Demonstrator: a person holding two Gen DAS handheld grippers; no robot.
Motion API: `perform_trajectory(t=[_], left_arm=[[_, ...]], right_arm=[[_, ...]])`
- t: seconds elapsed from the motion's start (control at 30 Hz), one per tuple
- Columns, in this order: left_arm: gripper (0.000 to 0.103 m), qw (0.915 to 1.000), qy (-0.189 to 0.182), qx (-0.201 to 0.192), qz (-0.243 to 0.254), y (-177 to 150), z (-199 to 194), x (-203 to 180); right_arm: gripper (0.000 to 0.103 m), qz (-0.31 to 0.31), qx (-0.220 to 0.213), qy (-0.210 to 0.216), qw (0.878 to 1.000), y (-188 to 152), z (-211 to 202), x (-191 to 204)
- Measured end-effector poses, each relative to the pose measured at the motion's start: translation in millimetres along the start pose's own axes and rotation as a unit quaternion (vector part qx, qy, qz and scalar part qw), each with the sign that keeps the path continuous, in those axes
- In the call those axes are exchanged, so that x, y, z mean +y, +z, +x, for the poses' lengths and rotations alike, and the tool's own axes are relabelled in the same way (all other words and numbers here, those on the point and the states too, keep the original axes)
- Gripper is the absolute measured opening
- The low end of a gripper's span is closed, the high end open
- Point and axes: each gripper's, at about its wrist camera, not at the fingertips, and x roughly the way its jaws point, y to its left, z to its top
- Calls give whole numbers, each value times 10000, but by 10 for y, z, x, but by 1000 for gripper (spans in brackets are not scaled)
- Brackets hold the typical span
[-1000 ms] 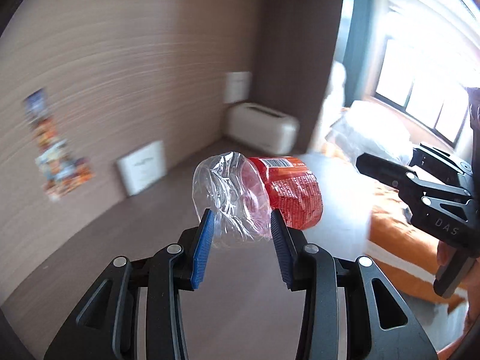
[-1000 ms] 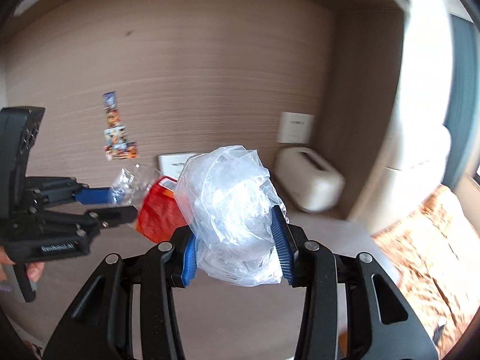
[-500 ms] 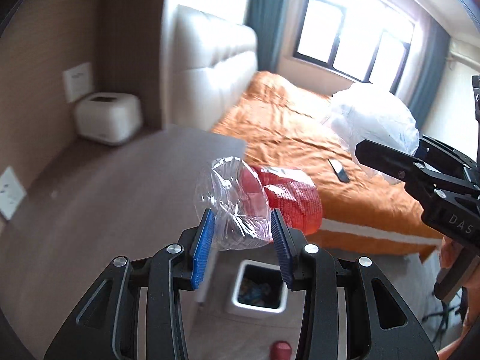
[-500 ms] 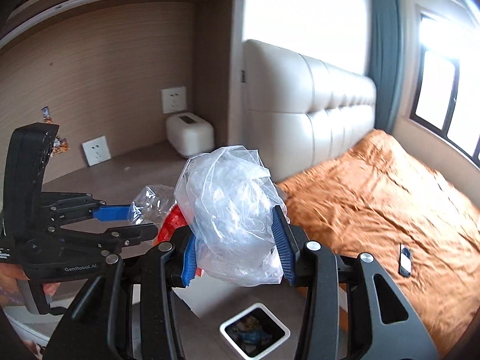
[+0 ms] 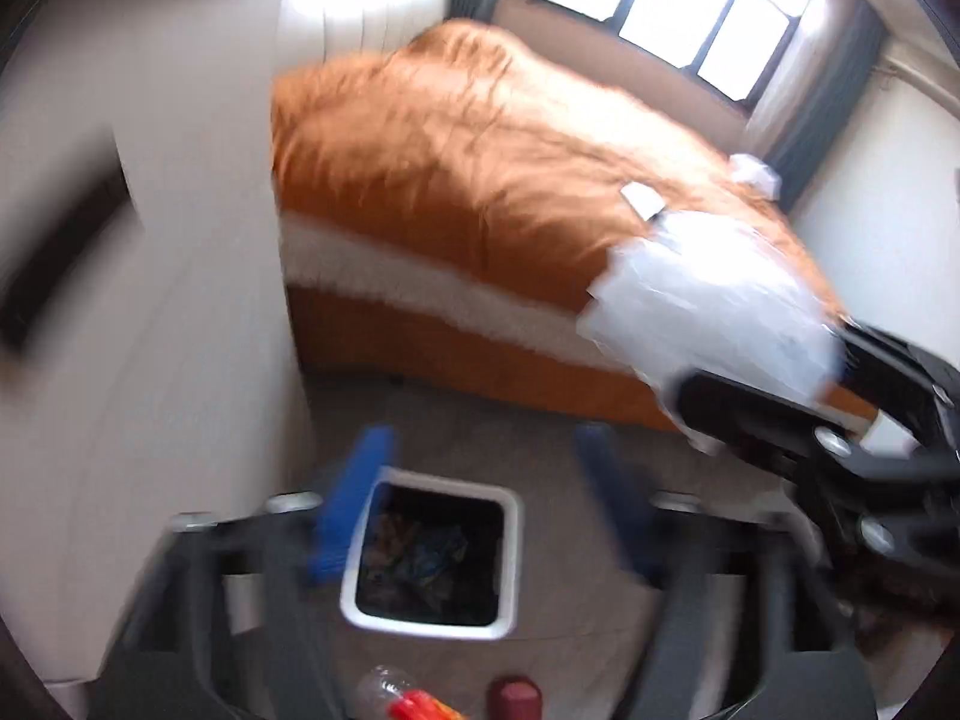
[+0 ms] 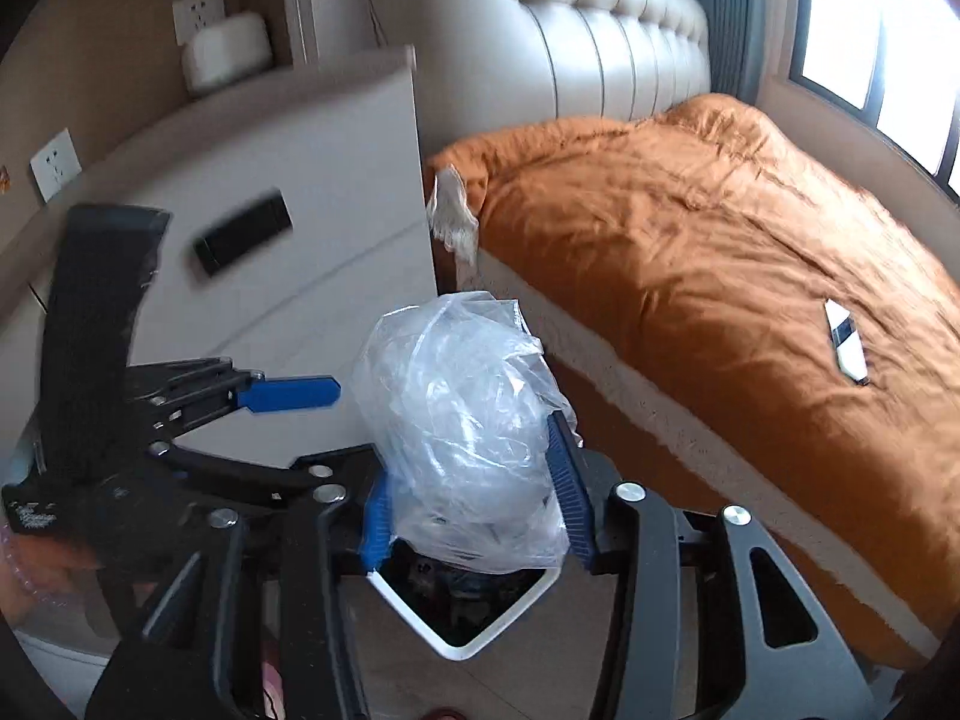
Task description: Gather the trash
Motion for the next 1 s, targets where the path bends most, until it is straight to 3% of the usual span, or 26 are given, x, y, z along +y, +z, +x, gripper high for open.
perform_trajectory(t=[0.1, 0.2, 0.23, 0.27, 0.33, 0.4, 0.6, 0.8, 1.0], left_arm=[[98, 9992, 138, 369, -106, -447, 820, 350], [98, 9959, 521, 721, -190, -890, 1279, 604], [98, 9941, 618, 874, -152, -1020, 1415, 658], [98, 9919, 688, 1060, -95, -1214, 1526, 702], [98, 9897, 819, 1174, -73, -1387, 1648, 802], [98, 9870, 958, 1285, -120, -1553, 1697, 906], [98, 9854, 1022, 1320, -330, -1688, 1616, 1061], [98, 9856, 1156, 1231, -49, -1577, 1423, 826], [98, 9883, 1014, 1130, 143, -1409, 1185, 549]], right_arm=[[42, 98, 465, -64, 9988, -606, 805, -178], [44, 67, 860, 177, 9961, -1126, 1395, -188], [56, 9, 1055, 275, 9940, -1244, 1562, -136], [80, -85, 1243, 357, 9916, -1390, 1752, -77], [99, -265, 1277, 10, 9915, -1575, 1948, -7], [99, -125, 1430, 158, 9895, -1712, 2098, -28], [99, -105, 1550, 118, 9878, -1864, 2088, -35], [99, -91, 1442, 102, 9894, -1756, 1764, -33], [99, 208, 1207, -169, 9923, -1655, 1338, -143]])
